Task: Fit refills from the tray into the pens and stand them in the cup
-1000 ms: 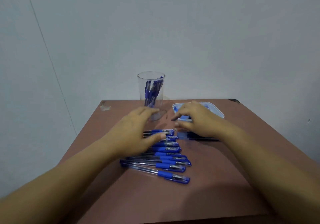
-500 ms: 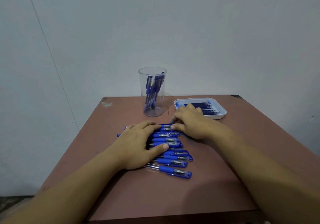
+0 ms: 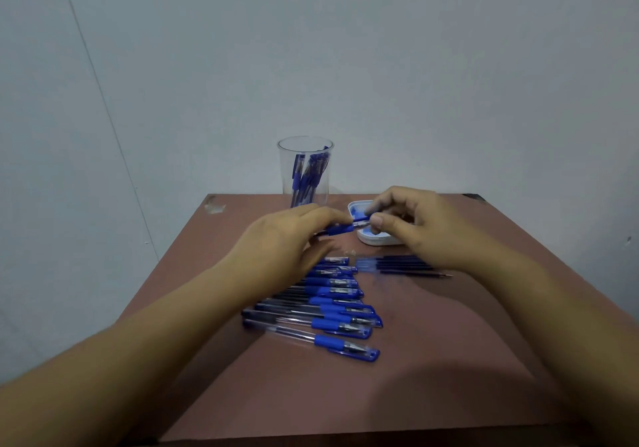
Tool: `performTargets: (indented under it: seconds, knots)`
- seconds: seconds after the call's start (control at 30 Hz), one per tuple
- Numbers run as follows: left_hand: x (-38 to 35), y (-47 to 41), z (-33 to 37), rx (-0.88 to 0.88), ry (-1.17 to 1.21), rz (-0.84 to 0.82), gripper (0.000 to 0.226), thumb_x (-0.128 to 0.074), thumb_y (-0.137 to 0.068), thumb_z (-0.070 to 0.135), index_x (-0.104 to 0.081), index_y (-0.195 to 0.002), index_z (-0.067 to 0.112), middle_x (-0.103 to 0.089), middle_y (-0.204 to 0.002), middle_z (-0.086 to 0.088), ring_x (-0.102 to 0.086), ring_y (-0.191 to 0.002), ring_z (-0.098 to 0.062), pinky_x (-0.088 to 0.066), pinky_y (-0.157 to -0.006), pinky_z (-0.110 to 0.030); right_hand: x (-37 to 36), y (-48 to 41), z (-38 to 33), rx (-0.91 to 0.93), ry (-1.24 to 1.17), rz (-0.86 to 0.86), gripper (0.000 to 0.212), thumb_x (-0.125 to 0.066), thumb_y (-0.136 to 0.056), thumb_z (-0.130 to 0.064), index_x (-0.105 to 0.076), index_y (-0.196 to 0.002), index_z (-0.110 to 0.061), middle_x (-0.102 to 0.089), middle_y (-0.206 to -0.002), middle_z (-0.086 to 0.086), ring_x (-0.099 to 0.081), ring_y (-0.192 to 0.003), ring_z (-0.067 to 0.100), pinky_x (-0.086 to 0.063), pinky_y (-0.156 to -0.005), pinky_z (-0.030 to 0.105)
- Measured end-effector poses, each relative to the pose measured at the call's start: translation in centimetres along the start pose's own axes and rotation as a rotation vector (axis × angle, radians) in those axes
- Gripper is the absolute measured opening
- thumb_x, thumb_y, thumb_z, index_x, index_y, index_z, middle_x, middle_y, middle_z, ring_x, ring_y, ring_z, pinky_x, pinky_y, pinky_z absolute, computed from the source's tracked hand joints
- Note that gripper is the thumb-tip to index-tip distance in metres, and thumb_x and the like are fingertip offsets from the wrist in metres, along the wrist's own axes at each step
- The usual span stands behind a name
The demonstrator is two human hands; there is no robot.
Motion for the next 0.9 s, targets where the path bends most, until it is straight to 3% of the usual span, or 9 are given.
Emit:
performTargets:
  seconds: [0.1,0.23,0.33,0.47,0.6,0.73,0.9]
  knots:
    - [-0.5,-0.4,0.3,0.008,0.050,0.017,0.027,-0.063,-0.092,0.025,-0.063,-0.118,0.026,-0.068,-0.111,0.012,-0.060,-0.087,0.000,-0.054,-0.074,-0.023,-0.4,0.8,0.5,0.025,-0.105,0.059,0.015,-0.063,-0.093,-0.016,-0.064,-0.091,-0.031,-0.069,-0.085,-0.004,-0.066,-0.083,0.014,-0.054,-0.077,0.028]
    - [-2.0,0.8,-0.5,0.075,0.126,0.021,0.024,-0.055,-0.092,0.042,-0.061,-0.114,0.033,-0.065,-0.101,0.018,-0.056,-0.083,0.006,-0.049,-0.071,-0.016,-2.2,2.0,1.6,0.036,-0.197,0.132,0.014,-0.068,-0.089,-0.014,-0.067,-0.091,-0.028,-0.065,-0.086,0.012,-0.058,-0.075,0.017,-0.050,-0.070,0.027]
    - [-2.5,1.2,-1.0,0.145,0.218,0.048,0.022,-0.061,-0.092,0.041,-0.064,-0.113,0.036,-0.064,-0.098,0.023,-0.057,-0.084,0.010,-0.047,-0.073,-0.011,-2.4,1.9,1.7,0.042,-0.163,0.149,0.016,-0.068,-0.088,-0.015,-0.067,-0.089,-0.031,-0.067,-0.083,0.004,-0.061,-0.076,0.017,-0.052,-0.070,0.028]
    - [-2.7,1.4,-0.7,0.168,0.249,0.059,0.024,-0.057,-0.092,0.036,-0.060,-0.116,0.038,-0.066,-0.096,0.023,-0.061,-0.083,0.003,-0.054,-0.073,-0.024,-2.1,2.0,1.5,0.030,-0.177,0.140,0.016,-0.068,-0.088,-0.016,-0.067,-0.088,-0.032,-0.070,-0.084,-0.001,-0.067,-0.082,0.021,-0.056,-0.075,0.037]
    - [-2.9,1.5,-0.4,0.172,0.254,0.009,0.025,-0.053,-0.093,0.038,-0.059,-0.117,0.040,-0.064,-0.088,0.025,-0.058,-0.077,0.007,-0.050,-0.068,-0.022,-2.1,2.3,1.3,0.061,-0.099,0.144,0.022,-0.067,-0.089,-0.013,-0.065,-0.085,-0.034,-0.070,-0.082,-0.009,-0.065,-0.076,0.016,-0.053,-0.070,0.034]
    - [-2.9,1.4,-0.2,0.192,0.241,-0.017,0.026,-0.052,-0.093,0.039,-0.058,-0.119,0.041,-0.069,-0.089,0.020,-0.063,-0.078,-0.002,-0.055,-0.067,-0.034,-2.1,2.2,1.8,0.080,0.001,0.176,0.027,-0.067,-0.090,-0.015,-0.063,-0.082,-0.041,-0.068,-0.080,-0.015,-0.064,-0.078,0.008,-0.053,-0.072,0.033]
    - [-3.0,1.4,-0.2,0.217,0.283,-0.046,0.025,-0.060,-0.095,0.028,-0.065,-0.118,0.036,-0.055,-0.074,0.033,-0.059,-0.072,0.007,-0.051,-0.067,-0.025,-2.1,2.3,1.8,0.098,0.015,0.201,0.023,-0.064,-0.087,-0.029,-0.064,-0.080,-0.051,-0.067,-0.085,-0.010,-0.065,-0.082,0.010,-0.053,-0.074,0.035]
Point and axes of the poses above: each hand's wrist, its own y-axis away from the middle knuckle, its own x-axis out of the back of the hand, z = x × y, the point moved 6 cm from there along -y, towards the middle knuckle
